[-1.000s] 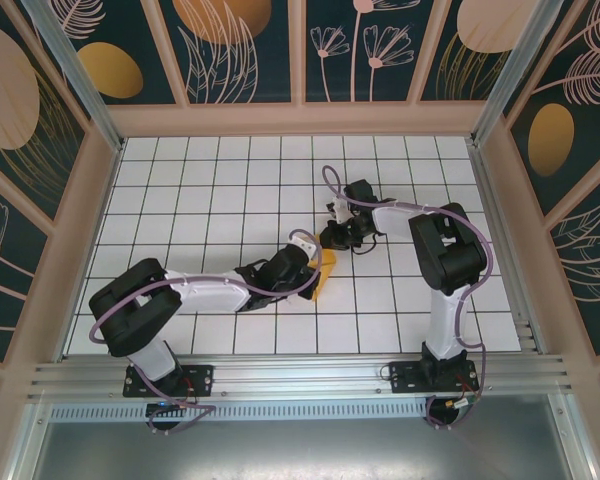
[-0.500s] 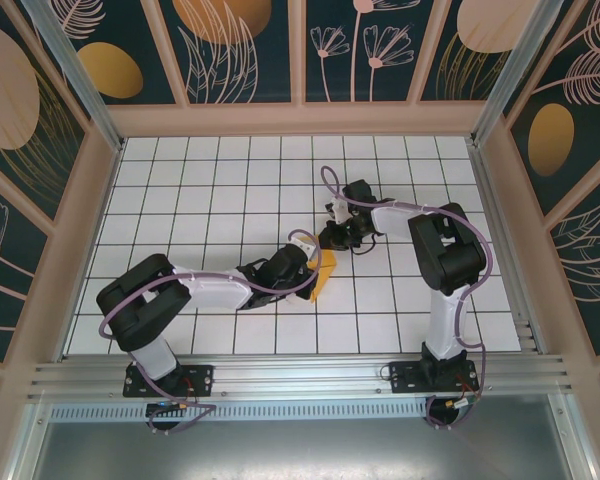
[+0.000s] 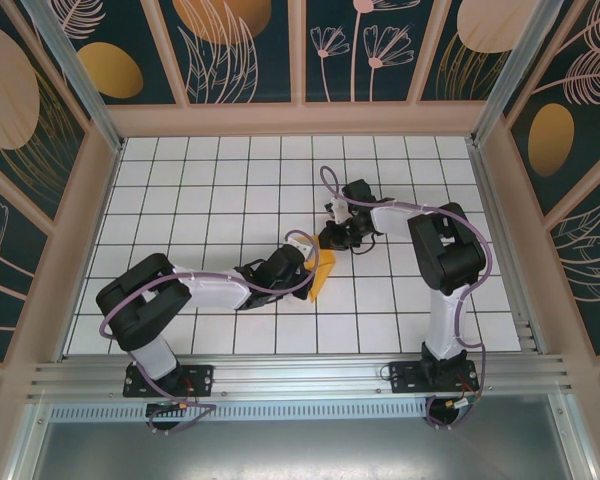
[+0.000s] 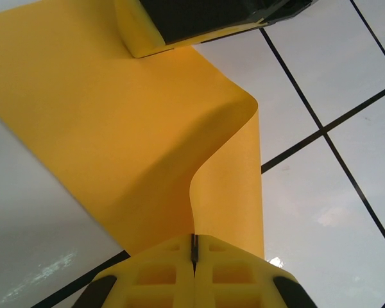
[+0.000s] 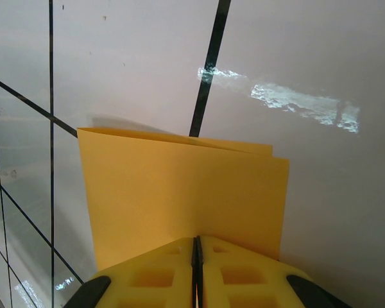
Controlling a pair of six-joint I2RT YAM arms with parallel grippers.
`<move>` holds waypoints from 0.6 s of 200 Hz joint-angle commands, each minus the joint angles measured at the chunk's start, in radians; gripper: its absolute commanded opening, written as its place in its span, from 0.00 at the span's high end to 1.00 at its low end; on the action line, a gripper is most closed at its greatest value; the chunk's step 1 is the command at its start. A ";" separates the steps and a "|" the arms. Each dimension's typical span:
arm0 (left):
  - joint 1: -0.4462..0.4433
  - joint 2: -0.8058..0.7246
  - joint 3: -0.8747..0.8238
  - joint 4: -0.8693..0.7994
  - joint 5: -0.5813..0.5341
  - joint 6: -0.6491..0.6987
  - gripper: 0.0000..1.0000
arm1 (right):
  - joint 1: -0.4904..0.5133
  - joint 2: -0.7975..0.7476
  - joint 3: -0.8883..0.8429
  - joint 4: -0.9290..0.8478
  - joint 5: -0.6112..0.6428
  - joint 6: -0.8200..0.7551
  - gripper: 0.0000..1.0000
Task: Fold a paper plane with a square sheet of paper (pick it up from the middle)
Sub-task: Third fold the triangle at the center of the table.
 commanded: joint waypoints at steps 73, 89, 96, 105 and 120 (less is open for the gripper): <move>0.018 0.057 0.006 0.006 -0.006 0.035 1.00 | 0.014 0.043 0.015 -0.056 0.029 -0.019 0.88; 0.018 0.063 0.007 0.011 -0.005 0.037 1.00 | 0.014 0.042 0.014 -0.056 0.029 -0.019 0.87; 0.018 0.068 0.012 0.006 -0.006 0.038 1.00 | 0.015 0.043 0.014 -0.058 0.029 -0.020 0.87; 0.018 0.072 0.015 0.007 -0.005 0.040 1.00 | 0.014 0.042 0.014 -0.059 0.029 -0.019 0.87; 0.020 0.074 0.019 0.006 -0.006 0.044 1.00 | 0.015 0.041 0.012 -0.059 0.027 -0.019 0.87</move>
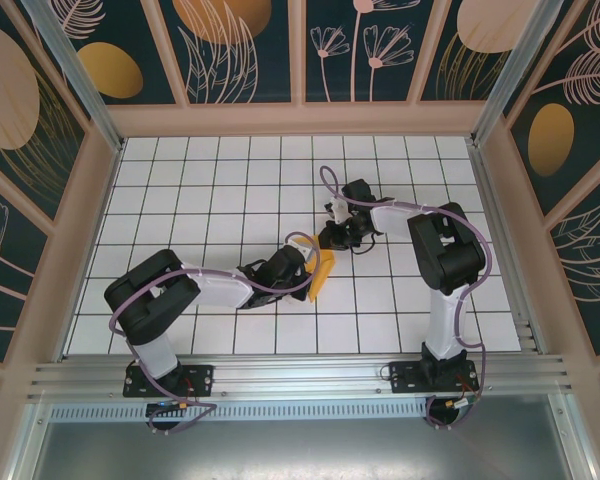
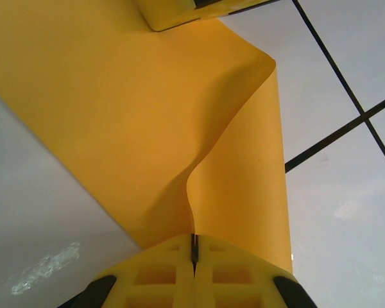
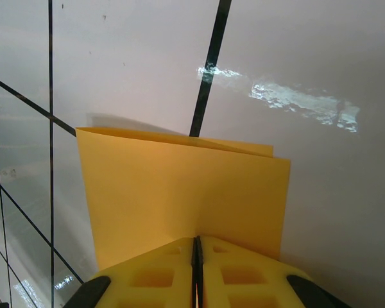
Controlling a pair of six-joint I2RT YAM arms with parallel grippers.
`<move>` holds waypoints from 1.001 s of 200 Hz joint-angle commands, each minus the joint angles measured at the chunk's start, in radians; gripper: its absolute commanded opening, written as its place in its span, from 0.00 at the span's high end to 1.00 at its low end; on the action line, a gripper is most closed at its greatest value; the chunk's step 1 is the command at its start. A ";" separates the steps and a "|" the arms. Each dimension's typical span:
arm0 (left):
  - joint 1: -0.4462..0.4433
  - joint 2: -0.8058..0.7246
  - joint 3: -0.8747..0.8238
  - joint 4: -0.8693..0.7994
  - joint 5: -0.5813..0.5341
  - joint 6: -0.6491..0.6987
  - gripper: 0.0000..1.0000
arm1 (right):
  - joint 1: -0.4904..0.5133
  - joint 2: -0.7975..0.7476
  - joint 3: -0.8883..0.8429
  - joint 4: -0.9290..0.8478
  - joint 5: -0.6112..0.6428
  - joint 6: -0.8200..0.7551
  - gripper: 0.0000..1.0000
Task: Fold a paper plane with a square sheet of paper (pick it up from the middle)
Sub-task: Third fold the triangle at the center of the table.
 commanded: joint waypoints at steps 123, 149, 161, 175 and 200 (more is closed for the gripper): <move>0.006 0.042 0.014 -0.015 -0.016 0.023 1.00 | 0.012 0.028 0.024 -0.054 0.028 -0.006 0.84; 0.007 0.042 0.002 -0.012 -0.018 0.011 1.00 | 0.005 -0.014 0.036 -0.041 0.010 0.016 0.81; 0.007 0.043 0.000 -0.011 -0.019 0.010 1.00 | -0.003 -0.047 0.034 -0.031 -0.004 0.032 0.79; 0.006 0.045 0.000 -0.014 -0.019 0.010 1.00 | -0.016 -0.103 0.021 -0.019 0.000 0.053 0.78; 0.006 0.045 -0.002 -0.014 -0.018 0.010 1.00 | -0.044 -0.211 -0.046 0.017 0.013 0.097 0.75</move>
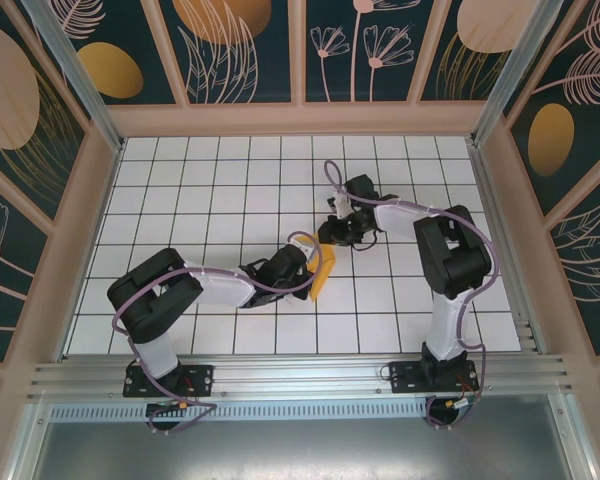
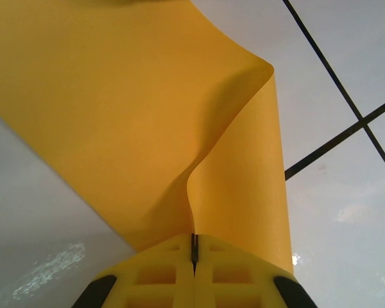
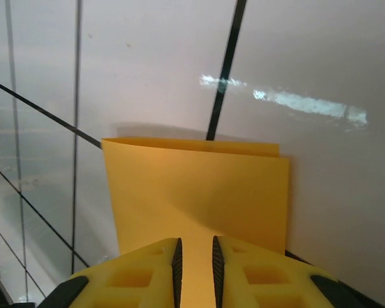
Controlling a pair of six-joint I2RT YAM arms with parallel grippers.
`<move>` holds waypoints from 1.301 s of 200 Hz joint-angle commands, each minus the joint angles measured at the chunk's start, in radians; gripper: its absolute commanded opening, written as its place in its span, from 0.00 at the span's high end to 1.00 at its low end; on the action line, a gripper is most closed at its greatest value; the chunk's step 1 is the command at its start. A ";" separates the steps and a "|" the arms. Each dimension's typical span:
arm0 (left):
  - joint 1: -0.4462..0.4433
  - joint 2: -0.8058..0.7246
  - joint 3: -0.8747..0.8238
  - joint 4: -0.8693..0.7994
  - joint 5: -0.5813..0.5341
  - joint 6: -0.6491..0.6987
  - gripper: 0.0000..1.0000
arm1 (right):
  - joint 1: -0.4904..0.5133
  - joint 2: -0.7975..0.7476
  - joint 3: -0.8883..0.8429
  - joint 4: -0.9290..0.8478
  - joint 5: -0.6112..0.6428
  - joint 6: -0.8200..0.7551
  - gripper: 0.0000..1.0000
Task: Fold a paper plane with a square sheet of paper (pick it up from the middle)
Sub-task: Third fold the triangle at the center of the table.
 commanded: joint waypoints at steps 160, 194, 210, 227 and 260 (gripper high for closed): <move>0.006 0.044 0.007 -0.038 0.001 -0.003 1.00 | 0.062 -0.281 -0.509 0.468 -0.145 0.380 0.92; 0.007 0.038 0.006 -0.048 -0.007 -0.005 1.00 | 0.064 -0.246 -0.523 0.503 -0.147 0.383 0.92; 0.006 0.037 0.004 -0.052 -0.009 -0.006 1.00 | 0.064 -0.236 -0.533 0.521 -0.138 0.384 0.92; 0.006 0.037 0.003 -0.052 -0.008 -0.006 1.00 | 0.062 -0.222 -0.545 0.540 -0.133 0.386 0.92; 0.006 0.039 0.005 -0.058 -0.011 -0.002 1.00 | 0.058 -0.195 -0.564 0.577 -0.114 0.387 0.91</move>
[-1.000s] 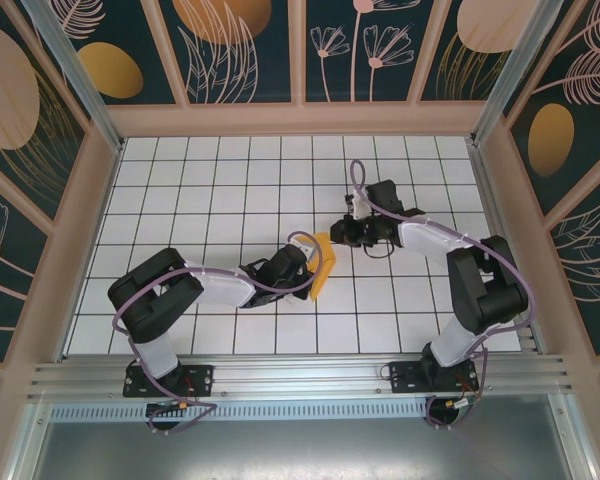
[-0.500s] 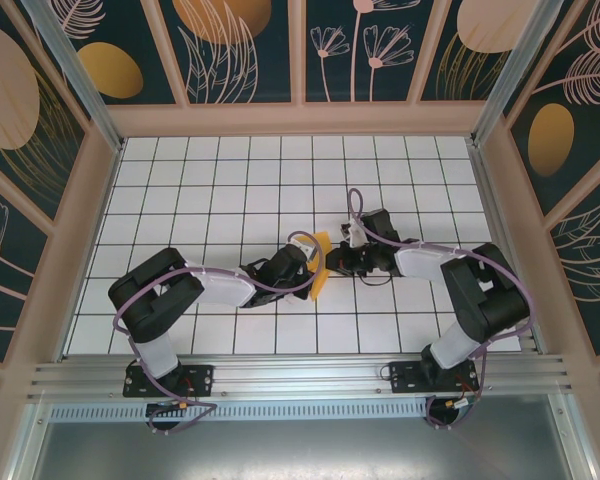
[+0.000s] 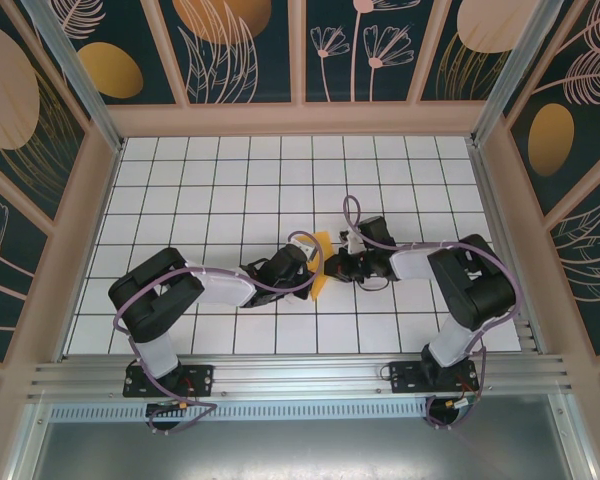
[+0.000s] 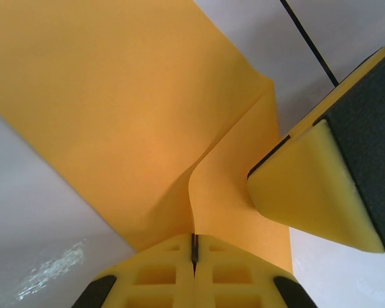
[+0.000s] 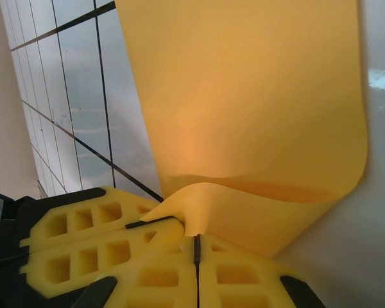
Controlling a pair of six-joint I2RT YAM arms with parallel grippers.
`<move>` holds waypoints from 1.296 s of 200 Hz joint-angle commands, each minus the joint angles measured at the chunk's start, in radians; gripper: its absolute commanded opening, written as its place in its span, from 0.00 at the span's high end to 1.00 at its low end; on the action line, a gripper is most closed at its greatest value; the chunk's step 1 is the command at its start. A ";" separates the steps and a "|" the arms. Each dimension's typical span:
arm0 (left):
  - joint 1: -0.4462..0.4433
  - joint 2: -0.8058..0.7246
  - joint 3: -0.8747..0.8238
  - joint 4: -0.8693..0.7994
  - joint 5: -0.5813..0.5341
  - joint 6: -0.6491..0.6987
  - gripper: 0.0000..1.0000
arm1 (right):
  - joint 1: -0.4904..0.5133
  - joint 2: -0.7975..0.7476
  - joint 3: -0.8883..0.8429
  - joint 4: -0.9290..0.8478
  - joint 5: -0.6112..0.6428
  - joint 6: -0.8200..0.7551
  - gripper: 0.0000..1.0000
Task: Fold a paper plane with a square sheet of paper (pick it up from the middle)
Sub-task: Third fold the triangle at the center of the table.
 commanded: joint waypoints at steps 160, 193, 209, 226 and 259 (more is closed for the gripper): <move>0.007 0.027 0.010 -0.091 -0.023 -0.001 1.00 | -0.082 -0.033 -0.017 0.037 -0.051 -0.029 0.90; 0.006 0.030 0.010 -0.089 -0.020 -0.003 1.00 | -0.082 0.015 0.001 0.007 0.013 -0.040 0.90; 0.006 0.033 0.010 -0.088 -0.015 -0.003 1.00 | -0.081 0.040 0.002 0.008 0.031 -0.044 0.90; 0.007 0.034 0.008 -0.087 -0.015 -0.002 1.00 | -0.081 0.052 0.012 -0.021 0.060 -0.049 0.90; 0.006 0.032 0.006 -0.092 -0.019 0.000 1.00 | -0.080 -0.017 0.037 -0.083 0.070 -0.054 0.90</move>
